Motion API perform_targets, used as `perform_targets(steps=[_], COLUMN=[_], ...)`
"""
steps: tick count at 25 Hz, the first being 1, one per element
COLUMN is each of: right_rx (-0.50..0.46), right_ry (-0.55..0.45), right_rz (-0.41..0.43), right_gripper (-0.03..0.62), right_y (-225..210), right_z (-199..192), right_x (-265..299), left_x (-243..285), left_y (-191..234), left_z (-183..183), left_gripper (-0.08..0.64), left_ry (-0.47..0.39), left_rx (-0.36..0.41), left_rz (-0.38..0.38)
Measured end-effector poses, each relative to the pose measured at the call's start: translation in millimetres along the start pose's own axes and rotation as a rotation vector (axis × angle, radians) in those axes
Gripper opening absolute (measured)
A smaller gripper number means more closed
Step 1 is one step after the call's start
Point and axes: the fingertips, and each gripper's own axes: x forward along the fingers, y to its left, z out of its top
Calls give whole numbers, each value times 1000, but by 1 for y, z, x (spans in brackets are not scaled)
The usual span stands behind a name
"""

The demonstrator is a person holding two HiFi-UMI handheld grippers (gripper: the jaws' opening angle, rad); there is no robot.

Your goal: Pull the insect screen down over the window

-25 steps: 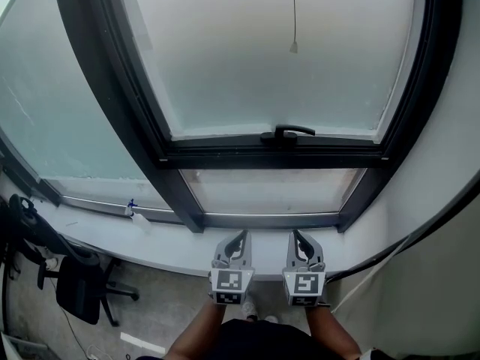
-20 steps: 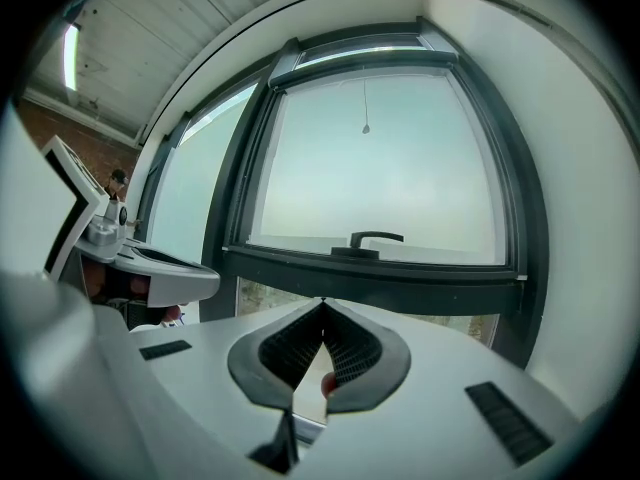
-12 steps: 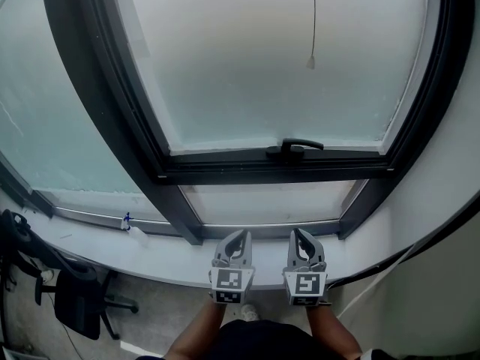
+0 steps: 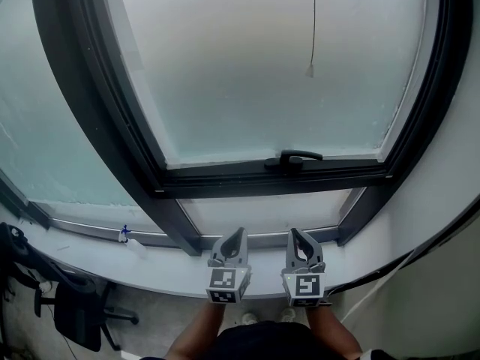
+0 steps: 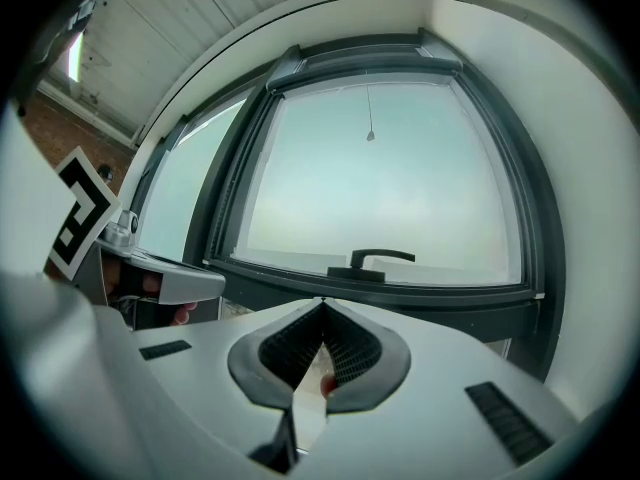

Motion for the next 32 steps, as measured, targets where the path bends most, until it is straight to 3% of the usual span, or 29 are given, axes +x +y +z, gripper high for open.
perform_targets(steps=[7, 15, 21, 28, 32], right_rx=[-31, -88, -128, -153, -162], right_ry=[-74, -154, -239, -327, -401], right_rz=[27, 33, 22, -6, -32], right_gripper=[3, 3, 3, 3, 3], right_y=[-19, -47, -70, -90, -102], right_z=[30, 60, 98, 139, 176], right_x=[21, 41, 56, 61, 68], left_x=[25, 49, 69, 84, 89], left_y=[-2, -8, -5, -2, -9], left_z=[15, 57, 99, 153, 183], left_gripper=[0, 0, 0, 0, 0], left_ry=[-48, -137, -193, -298, -363], left_rx=[5, 43, 74, 195, 203], left_rz=[51, 49, 66, 94, 97])
